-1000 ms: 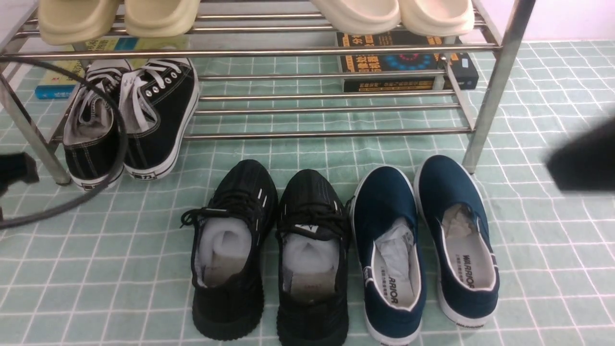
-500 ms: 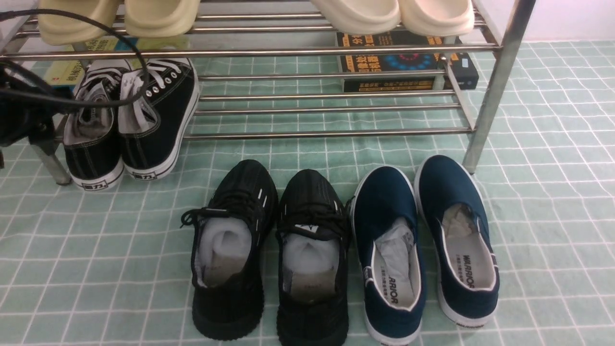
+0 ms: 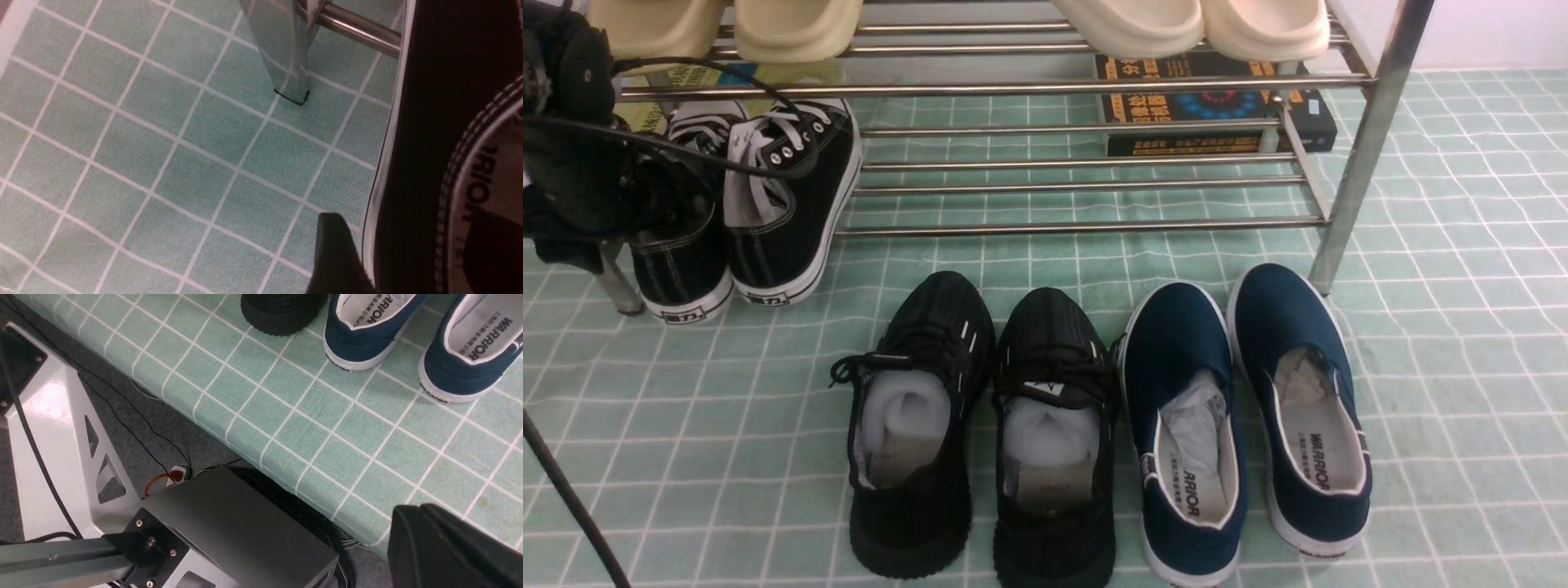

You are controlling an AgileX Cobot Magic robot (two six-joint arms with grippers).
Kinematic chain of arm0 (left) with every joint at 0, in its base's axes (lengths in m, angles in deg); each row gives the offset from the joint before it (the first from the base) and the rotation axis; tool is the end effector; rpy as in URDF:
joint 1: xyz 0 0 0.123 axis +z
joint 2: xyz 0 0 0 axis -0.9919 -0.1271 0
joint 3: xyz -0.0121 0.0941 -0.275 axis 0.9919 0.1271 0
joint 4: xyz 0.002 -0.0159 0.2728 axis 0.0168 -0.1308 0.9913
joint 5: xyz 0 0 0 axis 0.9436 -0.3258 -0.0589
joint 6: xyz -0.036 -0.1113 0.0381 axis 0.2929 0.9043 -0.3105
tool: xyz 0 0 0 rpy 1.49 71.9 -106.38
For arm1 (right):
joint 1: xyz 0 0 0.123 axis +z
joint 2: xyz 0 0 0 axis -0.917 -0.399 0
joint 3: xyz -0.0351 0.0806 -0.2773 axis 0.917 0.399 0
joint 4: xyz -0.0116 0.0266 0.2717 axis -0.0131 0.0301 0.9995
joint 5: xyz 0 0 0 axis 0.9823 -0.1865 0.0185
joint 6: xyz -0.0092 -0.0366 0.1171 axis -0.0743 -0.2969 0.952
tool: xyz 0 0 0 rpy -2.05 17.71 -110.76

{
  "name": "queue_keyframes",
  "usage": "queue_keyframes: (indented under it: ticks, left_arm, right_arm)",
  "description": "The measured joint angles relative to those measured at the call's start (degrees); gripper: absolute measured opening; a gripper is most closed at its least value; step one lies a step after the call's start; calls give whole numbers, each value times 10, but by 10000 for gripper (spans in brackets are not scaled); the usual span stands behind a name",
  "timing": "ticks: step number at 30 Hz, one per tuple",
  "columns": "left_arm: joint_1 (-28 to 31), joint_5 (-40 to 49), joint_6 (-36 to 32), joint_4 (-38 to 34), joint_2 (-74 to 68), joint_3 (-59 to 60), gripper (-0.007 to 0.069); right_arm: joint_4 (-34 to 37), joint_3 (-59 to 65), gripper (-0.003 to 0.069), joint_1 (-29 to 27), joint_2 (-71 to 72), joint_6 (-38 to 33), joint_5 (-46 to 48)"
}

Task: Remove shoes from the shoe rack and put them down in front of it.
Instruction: Use the left arm to clamp a shoe on the left side of the shoe rack, then use your left arm to remove the clamped shoe from the shoe rack and put it down

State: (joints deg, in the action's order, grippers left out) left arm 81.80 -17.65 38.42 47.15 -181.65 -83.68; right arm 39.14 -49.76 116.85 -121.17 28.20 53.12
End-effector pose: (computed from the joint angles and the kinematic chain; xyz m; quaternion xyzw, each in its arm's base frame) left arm 0.4285 0.0252 0.2374 -0.1924 0.9411 0.0793 0.2663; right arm 0.0766 0.1080 0.3593 -0.2616 0.9077 0.2186 0.2446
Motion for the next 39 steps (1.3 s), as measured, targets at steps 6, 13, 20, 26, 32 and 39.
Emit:
queue_keyframes:
  ticks: [6,13,20,26,32,39]
  left_arm:
    - [0,-16,-1,-5,-10,0,138]
    - [1,23,-58,-41,-8,-8,18]
    - [1,135,-115,-66,58,-9,18]
    - [1,233,-133,-65,144,-7,20]
    - [1,233,-106,-45,217,39,21]
    - [1,233,-41,-25,284,150,21]
  right_arm:
    - [-6,0,1,0,0,0,0]
    - [-8,0,5,0,0,0,0]
    - [-25,0,13,0,0,0,0]
    - [-36,0,18,0,0,0,0]
    - [-36,0,24,0,0,0,0]
    - [-36,0,29,0,0,0,0]
